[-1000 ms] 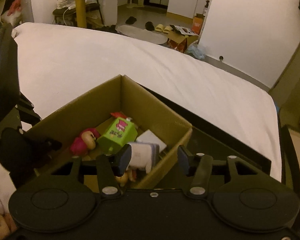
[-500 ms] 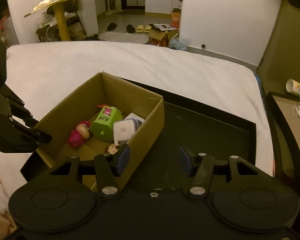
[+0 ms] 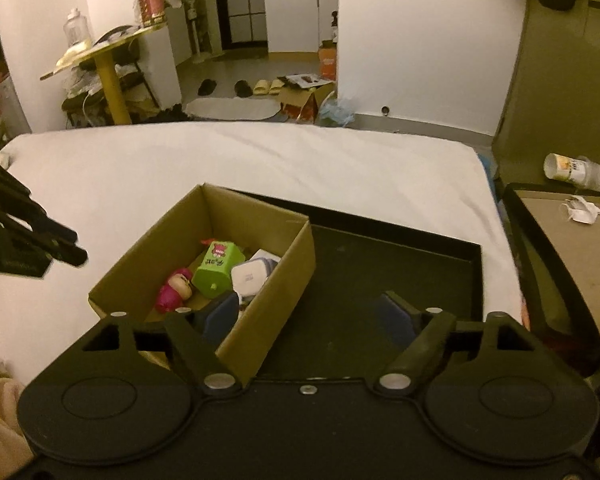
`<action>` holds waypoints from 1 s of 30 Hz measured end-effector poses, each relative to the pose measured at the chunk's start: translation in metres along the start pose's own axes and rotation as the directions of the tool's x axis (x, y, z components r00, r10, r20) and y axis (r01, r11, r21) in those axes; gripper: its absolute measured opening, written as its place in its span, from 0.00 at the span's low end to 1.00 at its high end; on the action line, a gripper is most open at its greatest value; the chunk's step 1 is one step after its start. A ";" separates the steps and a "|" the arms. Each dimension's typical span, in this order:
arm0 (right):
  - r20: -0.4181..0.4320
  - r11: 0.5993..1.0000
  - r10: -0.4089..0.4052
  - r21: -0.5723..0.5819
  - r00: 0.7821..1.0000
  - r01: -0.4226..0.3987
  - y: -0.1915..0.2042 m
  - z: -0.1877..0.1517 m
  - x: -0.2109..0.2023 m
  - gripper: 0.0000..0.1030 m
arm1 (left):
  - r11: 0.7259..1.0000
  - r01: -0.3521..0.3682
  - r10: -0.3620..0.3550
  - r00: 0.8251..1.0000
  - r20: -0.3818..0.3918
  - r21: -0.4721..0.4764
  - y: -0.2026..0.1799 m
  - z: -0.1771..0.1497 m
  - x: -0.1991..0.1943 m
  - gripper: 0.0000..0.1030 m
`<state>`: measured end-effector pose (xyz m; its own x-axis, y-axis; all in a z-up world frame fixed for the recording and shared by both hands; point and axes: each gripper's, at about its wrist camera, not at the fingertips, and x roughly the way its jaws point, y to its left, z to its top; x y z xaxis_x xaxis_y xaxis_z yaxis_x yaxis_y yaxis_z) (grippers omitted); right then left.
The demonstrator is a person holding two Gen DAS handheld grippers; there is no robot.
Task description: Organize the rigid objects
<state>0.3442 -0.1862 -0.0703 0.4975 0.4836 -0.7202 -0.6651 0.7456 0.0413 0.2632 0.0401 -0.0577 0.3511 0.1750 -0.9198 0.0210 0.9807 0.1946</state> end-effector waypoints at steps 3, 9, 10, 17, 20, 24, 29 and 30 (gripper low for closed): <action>0.005 0.999 -0.009 0.039 1.000 0.009 -0.005 0.000 -0.008 0.81 | 1.000 0.002 -0.002 1.000 0.023 -0.002 0.010 0.006 -0.014 0.24; 0.005 0.996 0.002 0.094 1.000 -0.002 -0.010 0.002 -0.024 0.83 | 0.998 0.026 -0.022 0.997 0.075 -0.056 0.020 0.001 -0.040 0.32; 0.004 0.995 0.004 0.100 1.000 -0.004 -0.010 0.002 -0.027 0.84 | 0.996 0.046 -0.040 0.995 0.087 -0.071 0.020 -0.002 -0.046 0.33; 0.032 0.987 0.008 0.160 0.999 -0.013 -0.017 -0.001 -0.061 0.92 | 0.982 0.117 -0.085 0.976 0.201 -0.150 0.011 -0.021 -0.093 0.55; 0.042 0.983 -0.018 0.184 0.999 0.010 -0.021 -0.006 -0.075 0.93 | 0.980 0.113 -0.069 0.966 0.248 -0.167 0.004 -0.031 -0.111 0.66; 0.065 0.977 -0.047 0.209 0.997 0.033 -0.027 -0.013 -0.097 0.97 | 0.967 0.126 -0.055 0.952 0.301 -0.221 0.005 -0.045 -0.132 0.77; 0.081 0.966 -0.078 0.251 0.994 0.056 -0.032 -0.023 -0.122 1.00 | 0.965 0.123 -0.038 0.938 0.343 -0.231 -0.004 -0.065 -0.154 0.87; 0.081 0.965 -0.092 0.255 0.992 0.068 -0.031 -0.025 -0.125 1.00 | 0.964 0.128 -0.040 0.936 0.350 -0.233 -0.006 -0.069 -0.158 0.87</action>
<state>0.2890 -0.2814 0.0014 0.6000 0.4486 -0.6624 -0.4655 0.8691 0.1669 0.1430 0.0129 0.0628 0.6557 0.0939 -0.7492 -0.1530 0.9882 -0.0101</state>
